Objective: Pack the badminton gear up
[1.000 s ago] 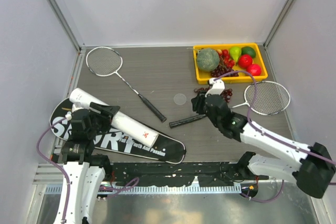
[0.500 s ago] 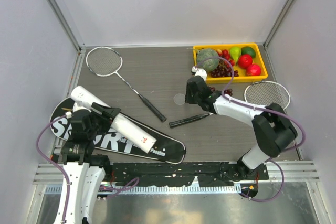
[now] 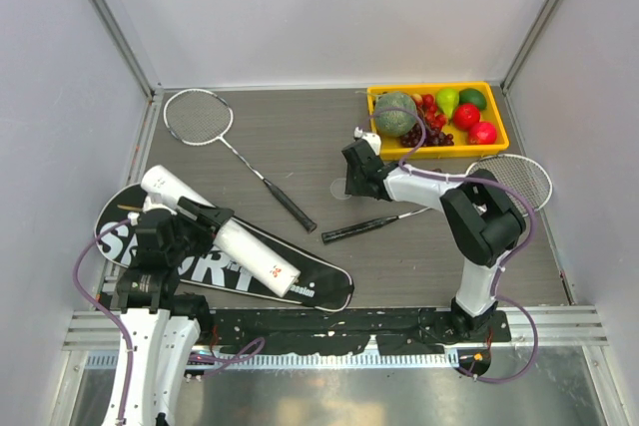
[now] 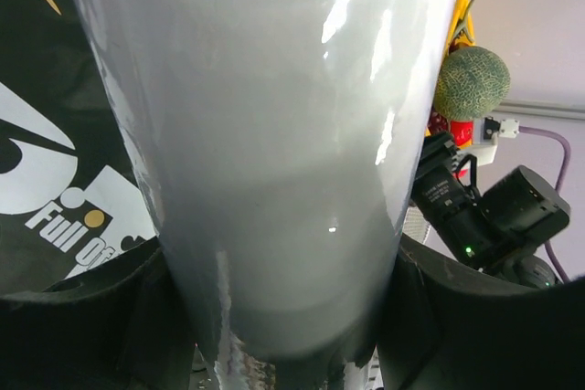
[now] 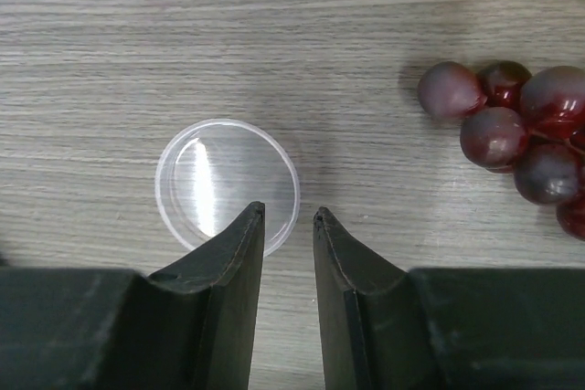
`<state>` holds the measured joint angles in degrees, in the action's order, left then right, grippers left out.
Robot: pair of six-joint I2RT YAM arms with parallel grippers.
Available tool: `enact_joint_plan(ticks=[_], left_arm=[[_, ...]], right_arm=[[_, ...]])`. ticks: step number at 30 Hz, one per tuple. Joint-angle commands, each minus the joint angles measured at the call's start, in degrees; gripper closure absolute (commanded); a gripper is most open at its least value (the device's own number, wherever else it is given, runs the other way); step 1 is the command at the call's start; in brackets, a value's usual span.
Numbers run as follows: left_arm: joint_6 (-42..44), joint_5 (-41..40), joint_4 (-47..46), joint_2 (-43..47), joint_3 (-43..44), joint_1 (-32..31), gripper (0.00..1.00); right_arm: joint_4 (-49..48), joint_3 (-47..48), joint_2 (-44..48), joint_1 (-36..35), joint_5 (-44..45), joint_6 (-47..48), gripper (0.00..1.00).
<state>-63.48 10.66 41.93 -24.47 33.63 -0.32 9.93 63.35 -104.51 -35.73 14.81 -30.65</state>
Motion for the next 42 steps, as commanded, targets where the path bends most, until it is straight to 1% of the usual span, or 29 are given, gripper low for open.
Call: enact_joint_plan(ticks=[1, 6, 14, 18, 20, 22, 25, 29, 35, 37, 42], left_arm=[[-1.47, 2.7, -1.85, 0.65, 2.32, -0.12, 1.0], [-2.43, 3.41, -1.77, 0.56, 2.41, -0.12, 1.0], [-2.7, 3.67, -0.8, 0.65, 3.2, -0.03, 1.0], [-3.66, 3.67, -0.71, 0.47, 3.29, -0.03, 1.0], [-4.45, 4.19, -0.97, 0.21, 3.2, -0.03, 1.0], [-5.59, 5.07, -1.5, -0.05, 2.85, -0.03, 1.0], [-7.26, 5.69, -1.59, -0.4, 2.58, -0.03, 1.0], [-9.28, 5.43, -1.33, -0.58, 2.58, -0.03, 1.0], [-14.2, 5.78, -2.02, -1.63, 1.01, -0.03, 1.0], [-15.44, 6.04, -2.73, -2.25, 0.57, -0.03, 1.0], [-17.11, 4.47, -3.08, -3.48, 1.61, -0.03, 1.0]], right_arm=[[1.05, 2.92, -1.57, 0.39, 0.4, -1.51, 0.67], [1.49, 4.67, -4.03, 0.57, -0.66, -1.86, 0.68], [6.32, 7.31, -6.41, 0.57, 1.71, -1.95, 0.75], [9.22, 9.15, -7.46, 0.48, 3.21, -1.34, 0.8], [9.31, 9.33, -7.73, 0.48, 3.39, -0.64, 0.85], [8.7, 8.81, -7.29, 0.48, 3.91, -0.02, 0.94], [7.47, 7.84, -5.89, 0.57, 4.88, 1.21, 0.95], [3.08, 4.24, -1.06, 0.57, 4.27, 1.56, 0.95], [-6.94, -7.08, 10.45, 0.57, 1.98, 0.16, 0.95], [-11.67, -10.51, 14.04, 0.57, 1.02, -0.37, 0.95], [-17.57, -18.6, 22.67, 0.57, -2.06, -1.86, 0.95]])
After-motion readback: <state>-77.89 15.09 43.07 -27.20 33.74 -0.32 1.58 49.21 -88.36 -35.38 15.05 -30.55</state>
